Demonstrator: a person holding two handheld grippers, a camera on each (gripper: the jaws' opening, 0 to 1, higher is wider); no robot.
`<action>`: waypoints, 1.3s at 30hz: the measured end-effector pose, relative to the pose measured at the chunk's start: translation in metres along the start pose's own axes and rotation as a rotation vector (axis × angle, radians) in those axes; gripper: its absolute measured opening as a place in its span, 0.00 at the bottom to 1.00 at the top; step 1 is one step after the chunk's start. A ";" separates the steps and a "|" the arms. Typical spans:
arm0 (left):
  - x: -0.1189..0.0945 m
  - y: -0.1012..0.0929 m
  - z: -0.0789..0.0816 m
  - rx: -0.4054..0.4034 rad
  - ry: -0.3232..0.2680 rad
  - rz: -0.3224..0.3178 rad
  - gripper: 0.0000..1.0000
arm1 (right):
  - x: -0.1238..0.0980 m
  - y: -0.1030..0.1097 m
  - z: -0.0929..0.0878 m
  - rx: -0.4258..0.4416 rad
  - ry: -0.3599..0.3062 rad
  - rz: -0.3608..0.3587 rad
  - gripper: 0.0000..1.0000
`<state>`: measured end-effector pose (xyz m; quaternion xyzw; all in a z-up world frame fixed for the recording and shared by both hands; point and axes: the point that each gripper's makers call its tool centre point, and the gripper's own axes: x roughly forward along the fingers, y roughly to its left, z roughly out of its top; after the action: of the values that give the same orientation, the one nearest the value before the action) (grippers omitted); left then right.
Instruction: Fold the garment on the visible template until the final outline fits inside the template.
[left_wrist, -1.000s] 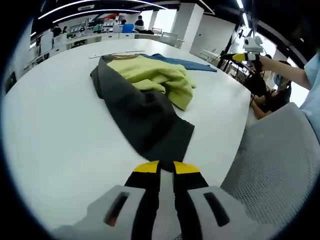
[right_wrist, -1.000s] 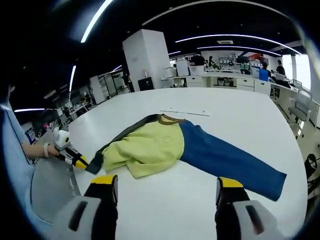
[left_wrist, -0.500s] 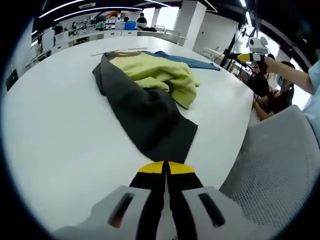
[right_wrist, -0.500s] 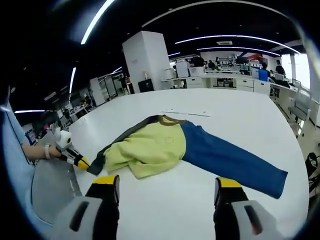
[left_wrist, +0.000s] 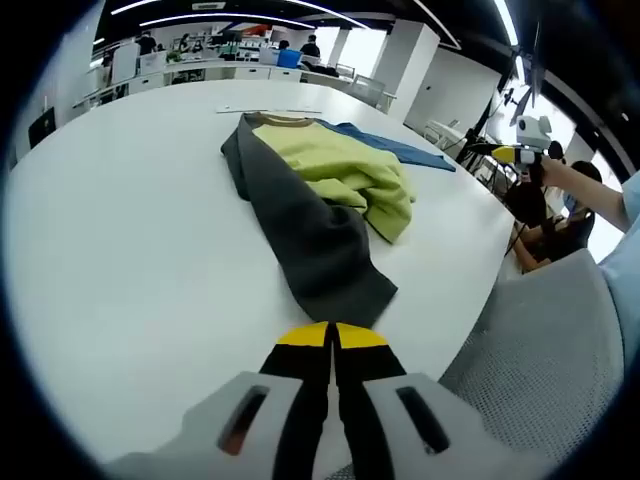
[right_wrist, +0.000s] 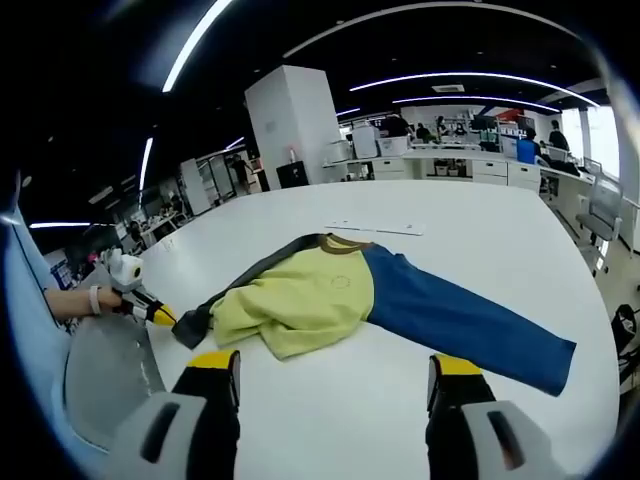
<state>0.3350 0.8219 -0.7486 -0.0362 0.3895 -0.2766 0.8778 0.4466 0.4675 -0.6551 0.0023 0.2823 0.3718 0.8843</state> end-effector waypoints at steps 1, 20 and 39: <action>-0.003 0.004 0.002 0.003 -0.006 0.010 0.00 | 0.000 0.000 0.000 0.000 0.000 0.001 0.76; -0.063 0.052 0.045 0.028 -0.047 0.107 0.00 | -0.005 0.011 0.007 0.017 -0.057 0.004 0.75; -0.007 0.029 0.021 0.017 0.008 -0.003 0.18 | -0.006 0.011 0.004 0.021 -0.043 -0.006 0.74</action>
<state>0.3595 0.8469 -0.7382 -0.0283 0.3904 -0.2815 0.8761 0.4377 0.4727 -0.6466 0.0189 0.2670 0.3661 0.8912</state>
